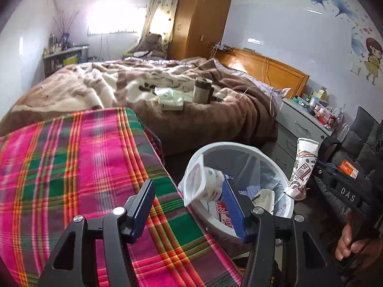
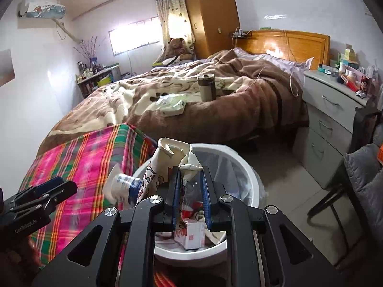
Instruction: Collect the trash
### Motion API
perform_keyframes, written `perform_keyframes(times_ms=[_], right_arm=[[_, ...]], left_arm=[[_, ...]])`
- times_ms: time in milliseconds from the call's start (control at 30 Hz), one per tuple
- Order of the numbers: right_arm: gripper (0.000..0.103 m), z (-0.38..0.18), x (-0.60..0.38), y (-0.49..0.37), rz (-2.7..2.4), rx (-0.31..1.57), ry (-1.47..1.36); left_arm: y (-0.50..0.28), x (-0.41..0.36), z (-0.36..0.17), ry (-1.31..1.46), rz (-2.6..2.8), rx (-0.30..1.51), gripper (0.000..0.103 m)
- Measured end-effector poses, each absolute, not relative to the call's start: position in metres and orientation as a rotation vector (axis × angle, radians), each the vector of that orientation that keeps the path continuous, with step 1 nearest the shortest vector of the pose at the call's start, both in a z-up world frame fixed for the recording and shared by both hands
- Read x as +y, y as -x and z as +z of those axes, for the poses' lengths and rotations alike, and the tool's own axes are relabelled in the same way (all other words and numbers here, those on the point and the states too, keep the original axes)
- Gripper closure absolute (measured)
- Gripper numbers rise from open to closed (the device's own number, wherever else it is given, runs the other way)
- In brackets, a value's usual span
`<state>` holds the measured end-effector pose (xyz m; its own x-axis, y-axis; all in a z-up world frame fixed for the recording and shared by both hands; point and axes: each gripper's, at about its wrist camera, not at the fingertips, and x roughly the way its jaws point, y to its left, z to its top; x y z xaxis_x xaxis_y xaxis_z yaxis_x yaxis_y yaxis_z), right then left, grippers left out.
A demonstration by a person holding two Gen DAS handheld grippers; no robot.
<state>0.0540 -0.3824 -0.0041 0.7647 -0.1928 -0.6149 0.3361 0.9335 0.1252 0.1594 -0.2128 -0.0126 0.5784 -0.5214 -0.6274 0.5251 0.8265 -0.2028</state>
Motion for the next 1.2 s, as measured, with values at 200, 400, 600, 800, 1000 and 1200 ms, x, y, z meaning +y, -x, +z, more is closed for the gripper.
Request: perform_keyframes(times_ms=[200,400,600,800,1000,1200], right_arm=[[0.086,-0.023,-0.398,-0.066,-0.307,0.712,-0.239],[0.085,-0.029,-0.405,-0.070,-0.320,0.765,-0.186],[0.044,-0.025,-0.411,-0.061,-0.312,0.752,-0.187],[0.044,-0.017,-0.411,-0.044,-0.325,0.716,-0.210],[0.044,-0.005,-0.402,-0.023,-0.323,0.660,-0.217],[0.044,0.003,-0.380,-0.004,-0.291,0.593,-0.212]], left_arm=[[-0.162,-0.231,-0.026,-0.053,-0.618,0.752,0.045],[-0.156,-0.249,-0.022,-0.085,-0.639,0.734,0.045],[-0.146,-0.258,-0.018,-0.081,-0.650,0.724,0.042],[-0.133,-0.260,-0.011,-0.075,-0.648,0.702,0.041],[-0.116,-0.255,-0.004,-0.081,-0.619,0.677,0.039],[-0.088,-0.240,0.005,-0.109,-0.545,0.616,0.029]])
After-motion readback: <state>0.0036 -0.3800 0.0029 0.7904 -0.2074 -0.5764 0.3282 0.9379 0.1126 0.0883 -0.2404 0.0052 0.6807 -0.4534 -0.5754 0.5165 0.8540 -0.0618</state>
